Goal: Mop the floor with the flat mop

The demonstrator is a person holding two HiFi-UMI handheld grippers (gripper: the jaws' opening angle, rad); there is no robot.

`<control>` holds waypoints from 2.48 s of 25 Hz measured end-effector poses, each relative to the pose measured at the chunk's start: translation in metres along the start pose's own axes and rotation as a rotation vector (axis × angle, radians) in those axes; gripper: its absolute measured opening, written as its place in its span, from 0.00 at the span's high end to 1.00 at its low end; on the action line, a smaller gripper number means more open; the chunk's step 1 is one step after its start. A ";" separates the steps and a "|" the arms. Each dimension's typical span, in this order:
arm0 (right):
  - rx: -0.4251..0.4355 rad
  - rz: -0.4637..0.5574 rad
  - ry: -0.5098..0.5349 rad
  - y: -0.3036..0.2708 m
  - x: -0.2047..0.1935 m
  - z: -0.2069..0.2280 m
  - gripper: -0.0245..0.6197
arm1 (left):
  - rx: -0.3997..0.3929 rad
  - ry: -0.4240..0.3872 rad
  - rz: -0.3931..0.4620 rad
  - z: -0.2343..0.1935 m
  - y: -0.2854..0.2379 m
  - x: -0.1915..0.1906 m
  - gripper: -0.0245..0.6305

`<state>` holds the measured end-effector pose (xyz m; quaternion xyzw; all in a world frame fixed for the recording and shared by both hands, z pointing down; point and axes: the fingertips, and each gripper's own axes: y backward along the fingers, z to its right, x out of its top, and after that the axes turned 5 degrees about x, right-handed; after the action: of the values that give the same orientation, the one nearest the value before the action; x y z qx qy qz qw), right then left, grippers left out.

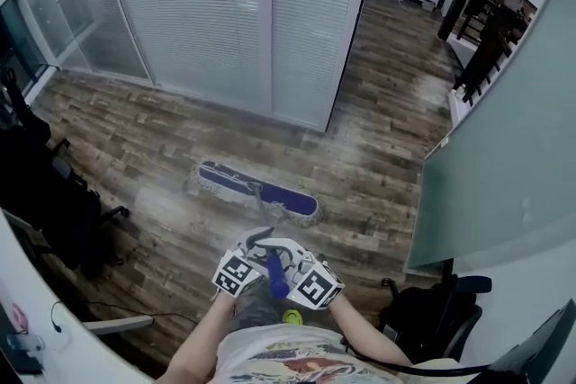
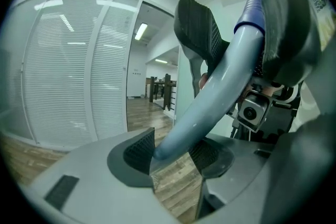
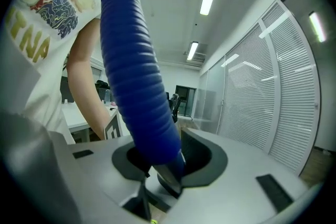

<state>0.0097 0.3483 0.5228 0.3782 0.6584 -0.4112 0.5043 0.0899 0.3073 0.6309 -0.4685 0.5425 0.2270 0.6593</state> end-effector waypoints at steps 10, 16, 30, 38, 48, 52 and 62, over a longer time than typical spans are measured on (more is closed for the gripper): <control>0.013 0.004 0.002 0.057 0.000 -0.088 0.78 | -0.004 -0.007 -0.030 0.099 0.028 -0.025 0.70; -0.006 -0.027 -0.010 0.069 -0.014 -0.087 0.78 | -0.039 -0.033 -0.025 0.111 0.015 -0.023 0.69; 0.087 -0.012 0.011 0.012 -0.019 -0.029 0.74 | -0.050 -0.009 0.025 0.029 0.006 -0.019 0.68; 0.104 -0.009 0.007 -0.063 -0.008 0.061 0.74 | -0.047 0.018 0.058 -0.085 -0.011 0.010 0.68; 0.043 0.063 0.019 -0.159 0.019 0.174 0.74 | -0.045 0.076 0.138 -0.225 -0.018 0.047 0.68; 0.064 0.024 0.051 -0.184 0.017 0.198 0.75 | -0.044 0.076 0.124 -0.260 -0.023 0.048 0.69; 0.124 -0.005 0.043 -0.225 -0.013 0.255 0.75 | -0.042 0.032 0.081 -0.331 -0.062 0.035 0.68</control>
<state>-0.1029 0.0273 0.5327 0.4157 0.6434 -0.4442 0.4648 -0.0158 -0.0147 0.6310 -0.4635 0.5667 0.2572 0.6307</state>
